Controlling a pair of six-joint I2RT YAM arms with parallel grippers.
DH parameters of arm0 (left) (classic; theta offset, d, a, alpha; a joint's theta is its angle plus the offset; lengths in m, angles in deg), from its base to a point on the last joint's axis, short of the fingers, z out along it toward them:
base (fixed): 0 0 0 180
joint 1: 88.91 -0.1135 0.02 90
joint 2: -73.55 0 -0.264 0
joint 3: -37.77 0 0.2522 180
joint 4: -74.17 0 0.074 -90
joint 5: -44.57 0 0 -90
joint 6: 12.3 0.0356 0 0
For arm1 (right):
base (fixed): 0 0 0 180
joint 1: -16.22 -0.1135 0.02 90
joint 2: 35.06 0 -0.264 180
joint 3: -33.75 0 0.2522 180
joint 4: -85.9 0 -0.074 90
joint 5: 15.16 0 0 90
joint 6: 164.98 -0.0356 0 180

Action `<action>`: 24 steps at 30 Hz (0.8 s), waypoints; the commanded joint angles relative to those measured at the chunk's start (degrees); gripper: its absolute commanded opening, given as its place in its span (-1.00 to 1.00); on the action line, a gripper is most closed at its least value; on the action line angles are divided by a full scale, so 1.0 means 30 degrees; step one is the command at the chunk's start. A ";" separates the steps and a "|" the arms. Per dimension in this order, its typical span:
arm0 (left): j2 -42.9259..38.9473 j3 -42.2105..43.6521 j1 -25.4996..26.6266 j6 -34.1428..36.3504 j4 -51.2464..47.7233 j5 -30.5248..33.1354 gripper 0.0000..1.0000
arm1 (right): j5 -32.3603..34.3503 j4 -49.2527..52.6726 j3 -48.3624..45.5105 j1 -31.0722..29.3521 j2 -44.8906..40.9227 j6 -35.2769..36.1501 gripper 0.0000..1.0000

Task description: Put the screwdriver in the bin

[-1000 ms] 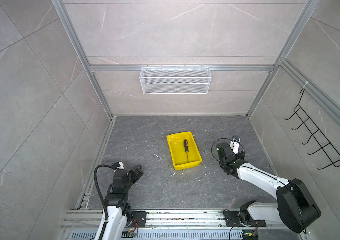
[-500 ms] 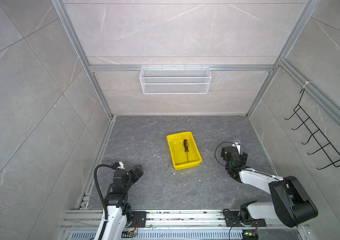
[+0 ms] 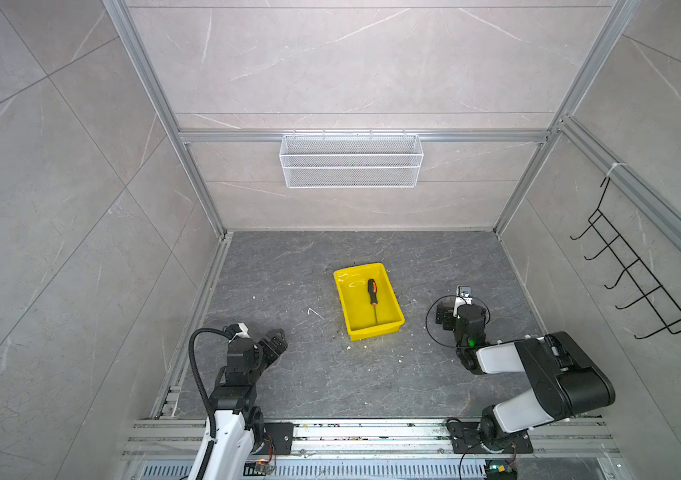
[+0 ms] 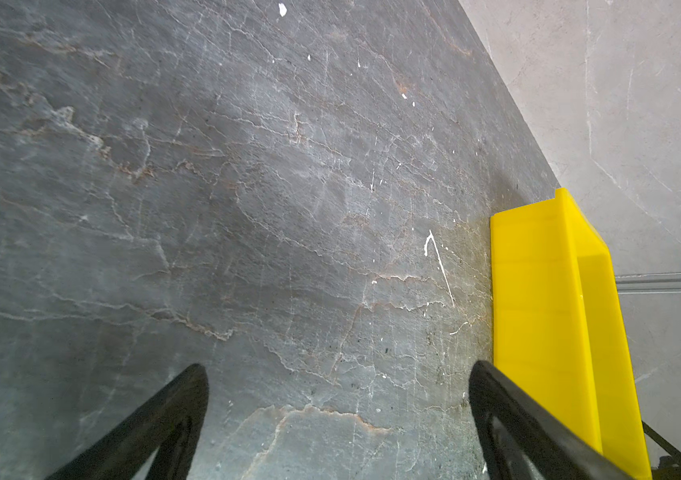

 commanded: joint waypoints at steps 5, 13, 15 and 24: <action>0.0582 -0.0134 -0.0037 -0.0339 0.1001 0.0154 1.00 | -0.0652 -0.1550 0.0422 0.0148 -0.0068 0.0419 0.99; 0.1741 -0.1814 -0.0037 0.1782 0.1949 0.3128 0.99 | -0.0683 -0.1507 0.0451 0.0166 -0.0076 0.0412 0.99; 0.2104 -0.3345 -0.0037 0.4032 0.2118 0.4693 1.00 | -0.0687 -0.1520 0.0451 0.0159 -0.0076 0.0414 0.99; 0.5183 -0.1131 -0.0037 1.3214 1.2045 0.7546 1.00 | -0.0738 -0.1489 0.0451 0.0173 -0.0098 0.0415 0.99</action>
